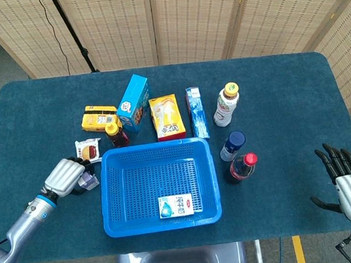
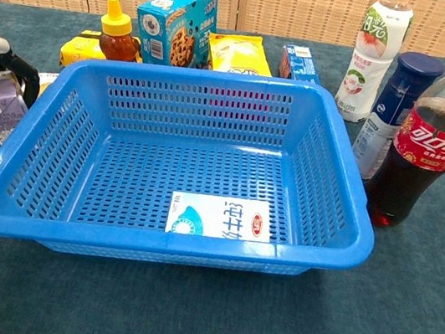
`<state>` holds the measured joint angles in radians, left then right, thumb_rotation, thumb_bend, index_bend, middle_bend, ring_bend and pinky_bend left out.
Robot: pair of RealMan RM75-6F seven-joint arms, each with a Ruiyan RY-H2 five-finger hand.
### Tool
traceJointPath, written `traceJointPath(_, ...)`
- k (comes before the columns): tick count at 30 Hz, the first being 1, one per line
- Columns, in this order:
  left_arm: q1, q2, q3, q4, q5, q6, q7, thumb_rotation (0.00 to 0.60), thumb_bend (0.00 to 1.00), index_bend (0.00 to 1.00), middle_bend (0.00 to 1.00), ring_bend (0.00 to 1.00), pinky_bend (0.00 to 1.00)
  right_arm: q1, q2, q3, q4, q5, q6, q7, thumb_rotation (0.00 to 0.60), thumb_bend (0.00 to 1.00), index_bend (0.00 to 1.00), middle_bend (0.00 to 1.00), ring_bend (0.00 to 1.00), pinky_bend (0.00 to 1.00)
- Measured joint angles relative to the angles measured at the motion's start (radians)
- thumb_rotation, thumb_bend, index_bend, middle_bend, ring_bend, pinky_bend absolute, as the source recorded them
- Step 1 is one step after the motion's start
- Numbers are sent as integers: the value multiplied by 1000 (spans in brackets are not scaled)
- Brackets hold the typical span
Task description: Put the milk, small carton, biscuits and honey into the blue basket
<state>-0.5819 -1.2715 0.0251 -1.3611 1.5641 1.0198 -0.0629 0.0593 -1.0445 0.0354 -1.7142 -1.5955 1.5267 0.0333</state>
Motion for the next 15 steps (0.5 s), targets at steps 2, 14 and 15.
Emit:
traceJointPath(2, 8, 35, -3, -25, 16, 42, -30, 600, 277, 820, 574, 408, 422, 0, 0, 0, 0, 0, 0, 1, 600, 0, 0, 0, 0, 0)
traceJointPath(14, 40, 255, -57, -294, 175, 359, -153, 600, 273, 797, 572, 401, 422, -2, 1, -8, -4, -20, 6, 0, 600, 0, 0, 0, 0, 0)
traceJointPath(15, 33, 255, -60, -309, 177, 345, -143, 600, 273, 796, 571, 399, 422, -1, 1, -8, -4, -20, 5, 0, 600, 0, 0, 0, 0, 0)
